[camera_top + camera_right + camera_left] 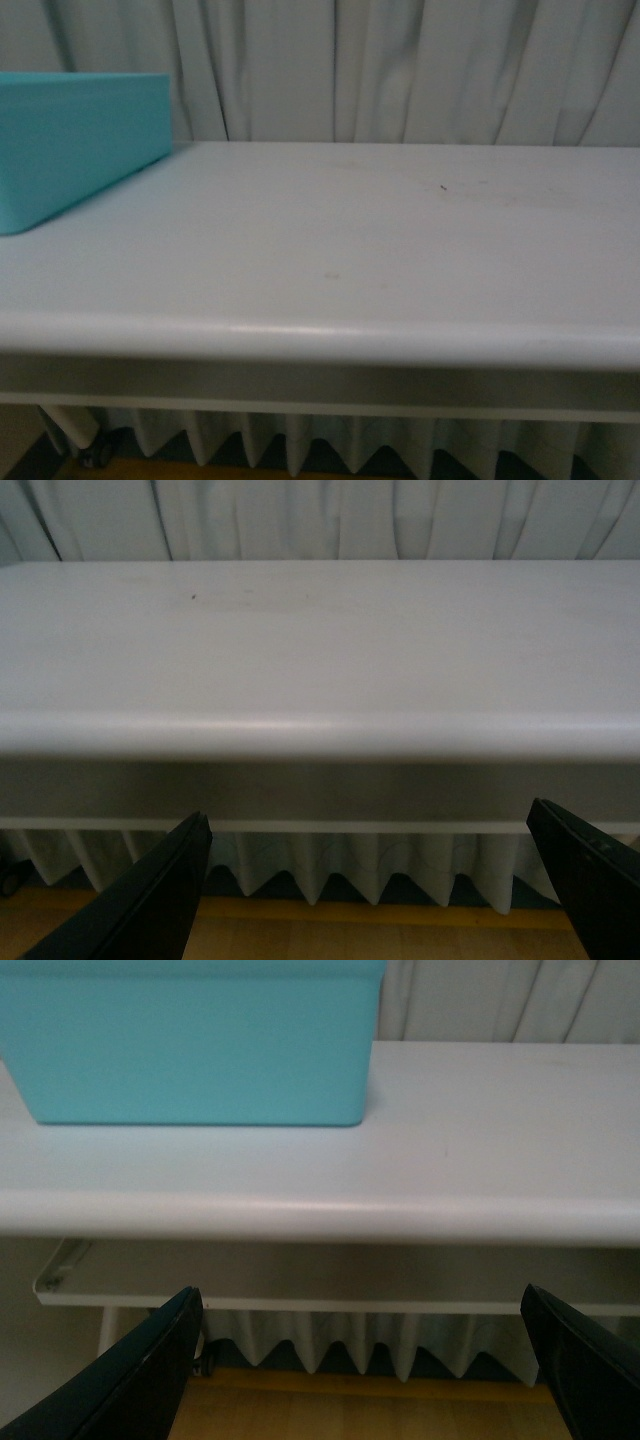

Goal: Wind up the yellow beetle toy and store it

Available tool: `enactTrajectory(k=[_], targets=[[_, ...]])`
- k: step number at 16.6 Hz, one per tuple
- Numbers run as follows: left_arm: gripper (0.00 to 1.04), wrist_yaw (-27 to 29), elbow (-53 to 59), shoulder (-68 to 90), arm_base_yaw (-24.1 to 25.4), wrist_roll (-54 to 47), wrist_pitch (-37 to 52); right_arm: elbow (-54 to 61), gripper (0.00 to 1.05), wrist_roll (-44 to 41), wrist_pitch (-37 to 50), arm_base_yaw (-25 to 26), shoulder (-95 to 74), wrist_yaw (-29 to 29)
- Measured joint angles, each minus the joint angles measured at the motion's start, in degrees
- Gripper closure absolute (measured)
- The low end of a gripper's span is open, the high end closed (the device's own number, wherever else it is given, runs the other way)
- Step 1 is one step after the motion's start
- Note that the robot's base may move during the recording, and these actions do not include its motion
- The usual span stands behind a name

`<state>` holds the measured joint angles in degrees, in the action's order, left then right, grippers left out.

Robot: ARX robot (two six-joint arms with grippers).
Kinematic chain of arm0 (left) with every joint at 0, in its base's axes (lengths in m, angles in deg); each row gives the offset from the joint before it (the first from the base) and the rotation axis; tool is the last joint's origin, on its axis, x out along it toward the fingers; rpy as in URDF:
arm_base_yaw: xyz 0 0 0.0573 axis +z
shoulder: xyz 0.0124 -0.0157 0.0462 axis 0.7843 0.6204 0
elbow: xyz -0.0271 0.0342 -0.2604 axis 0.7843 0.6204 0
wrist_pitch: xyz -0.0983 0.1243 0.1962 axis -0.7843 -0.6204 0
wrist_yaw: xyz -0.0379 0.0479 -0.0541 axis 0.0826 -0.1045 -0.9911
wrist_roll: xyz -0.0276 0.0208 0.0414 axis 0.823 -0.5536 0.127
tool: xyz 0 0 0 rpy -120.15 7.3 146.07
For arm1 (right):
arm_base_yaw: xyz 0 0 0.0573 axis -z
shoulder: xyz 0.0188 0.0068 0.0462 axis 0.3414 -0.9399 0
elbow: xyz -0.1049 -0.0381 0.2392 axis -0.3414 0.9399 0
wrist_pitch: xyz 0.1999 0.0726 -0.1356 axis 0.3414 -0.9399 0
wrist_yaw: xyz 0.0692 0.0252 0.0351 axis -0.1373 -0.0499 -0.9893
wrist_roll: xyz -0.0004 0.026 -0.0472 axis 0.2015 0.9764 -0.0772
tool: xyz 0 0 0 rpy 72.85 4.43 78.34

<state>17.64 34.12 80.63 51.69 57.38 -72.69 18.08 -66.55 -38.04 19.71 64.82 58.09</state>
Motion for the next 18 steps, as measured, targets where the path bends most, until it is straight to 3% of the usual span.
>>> enactTrajectory(k=[18], targets=[[0.07, -0.02, 0.00, 0.00, 0.00, -0.02, -0.07, 0.00, 0.07, 0.04, -0.13, 0.00, 0.00, 0.04]])
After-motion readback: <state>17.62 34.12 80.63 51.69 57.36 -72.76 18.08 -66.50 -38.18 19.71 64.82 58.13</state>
